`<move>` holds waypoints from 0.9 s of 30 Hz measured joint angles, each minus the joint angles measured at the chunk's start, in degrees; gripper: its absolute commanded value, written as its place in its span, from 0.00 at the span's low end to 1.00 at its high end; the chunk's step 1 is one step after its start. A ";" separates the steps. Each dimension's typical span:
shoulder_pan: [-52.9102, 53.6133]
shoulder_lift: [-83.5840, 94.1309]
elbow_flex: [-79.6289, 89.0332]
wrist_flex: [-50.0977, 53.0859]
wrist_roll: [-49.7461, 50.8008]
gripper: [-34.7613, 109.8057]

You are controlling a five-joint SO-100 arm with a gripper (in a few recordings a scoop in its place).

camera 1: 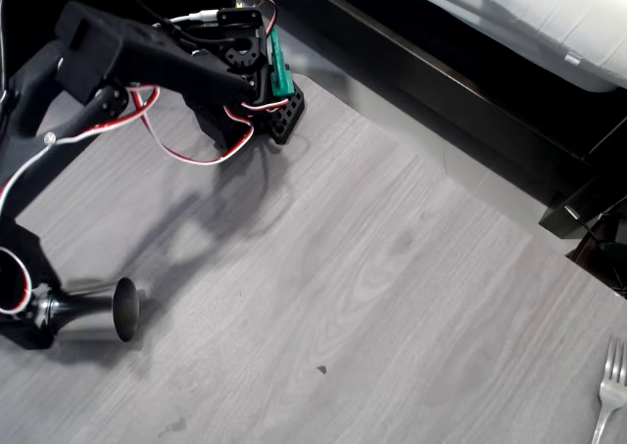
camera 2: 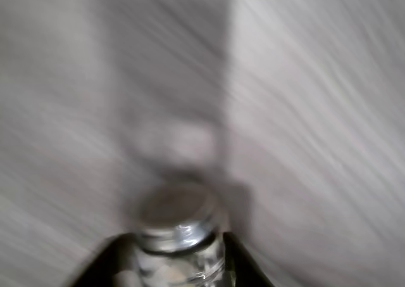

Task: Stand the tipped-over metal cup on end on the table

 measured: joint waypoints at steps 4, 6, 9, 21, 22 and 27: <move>0.26 -1.93 1.14 0.09 -0.09 0.24; 0.44 -1.14 0.70 0.35 0.44 0.24; 0.09 -1.41 0.97 1.05 0.44 0.35; -2.11 9.93 1.67 9.67 0.09 0.52; -2.29 11.43 2.64 8.96 0.44 0.52; -3.60 25.58 16.79 6.59 0.26 0.52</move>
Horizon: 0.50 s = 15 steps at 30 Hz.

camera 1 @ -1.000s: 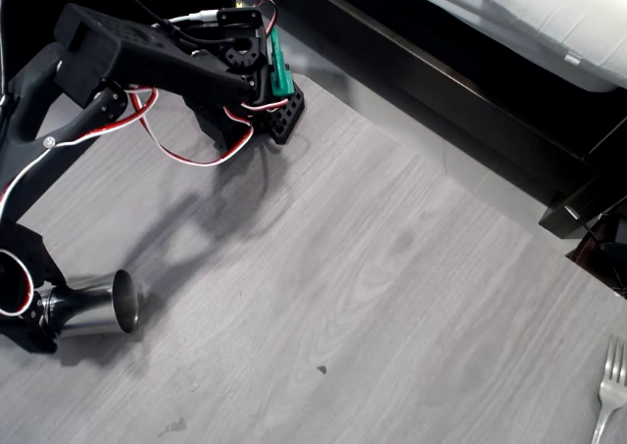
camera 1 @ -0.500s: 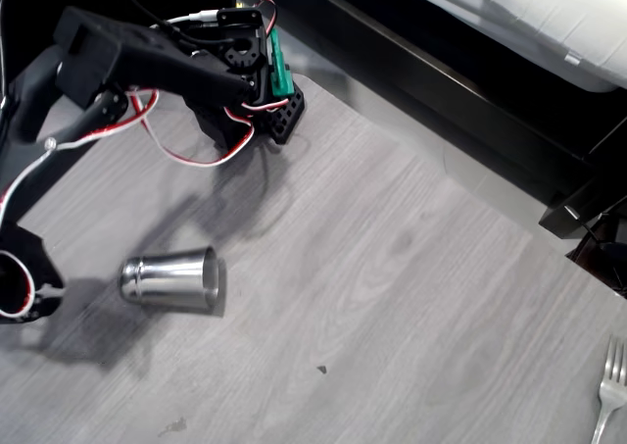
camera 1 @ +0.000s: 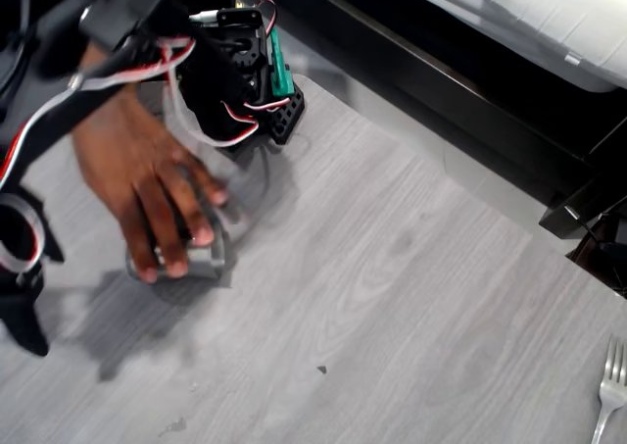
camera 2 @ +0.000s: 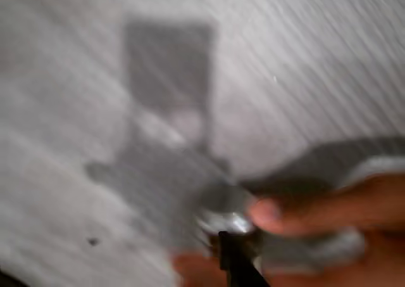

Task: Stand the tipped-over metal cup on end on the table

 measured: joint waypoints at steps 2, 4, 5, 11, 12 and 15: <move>-0.09 4.04 4.75 -1.58 -0.44 0.52; 0.26 6.86 8.79 -3.60 -0.35 0.52; 0.26 7.56 10.11 -4.04 -0.70 0.52; 0.18 8.00 14.68 -6.06 -0.70 0.52; 0.18 8.00 15.56 -6.77 -0.97 0.52; 0.18 8.00 16.88 -8.17 -0.97 0.52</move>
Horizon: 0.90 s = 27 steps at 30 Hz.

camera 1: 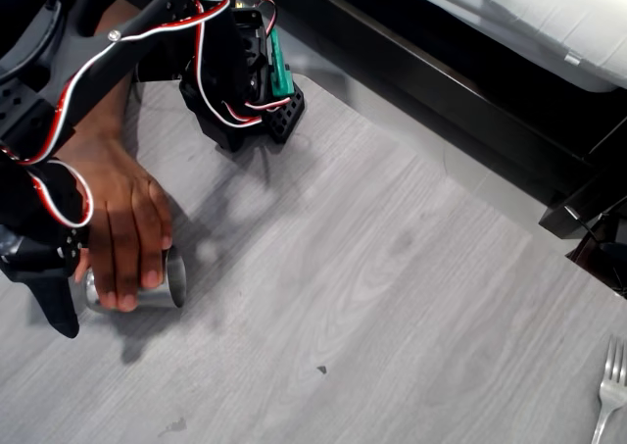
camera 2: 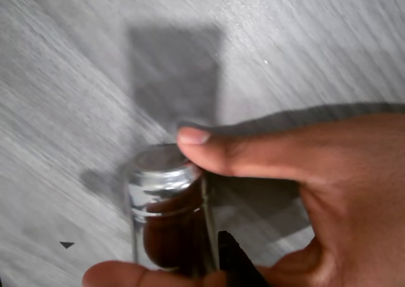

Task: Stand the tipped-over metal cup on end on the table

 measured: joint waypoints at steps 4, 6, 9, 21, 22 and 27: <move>0.00 0.00 0.62 -0.97 0.00 0.52; 0.00 0.00 0.70 -0.97 -0.09 0.52; 0.00 -0.53 0.70 -0.97 -0.09 0.52; 0.79 -7.12 0.88 -6.68 -2.02 0.52; 0.70 -7.38 0.79 -6.94 -2.11 0.52; -1.32 -10.55 1.05 -8.35 -2.11 0.52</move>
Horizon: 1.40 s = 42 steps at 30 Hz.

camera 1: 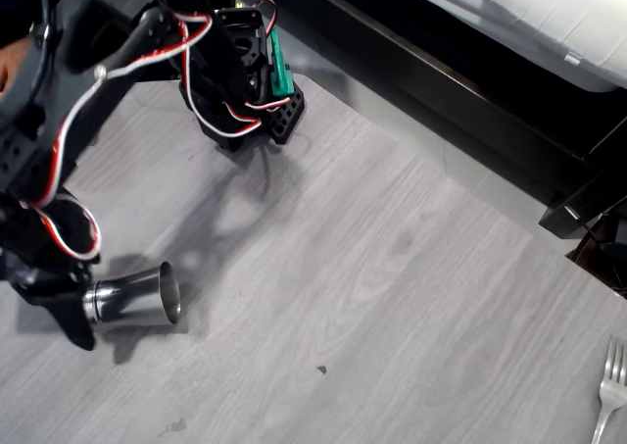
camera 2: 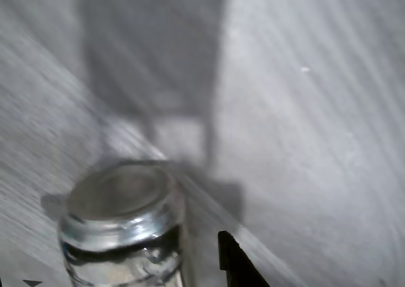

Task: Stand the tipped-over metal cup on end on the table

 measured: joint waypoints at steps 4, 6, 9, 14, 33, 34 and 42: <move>0.09 -2.55 -0.09 -2.64 0.00 0.49; -0.79 -4.22 0.00 -3.25 0.00 0.30; -1.32 -6.24 -0.09 -5.71 0.88 0.24; -1.76 -7.56 -0.09 -7.82 1.93 0.24; -17.67 40.87 11.34 -18.72 -13.80 0.24; -18.02 44.56 16.44 -24.08 -17.58 0.24; -22.24 63.46 54.40 -66.80 -34.63 0.24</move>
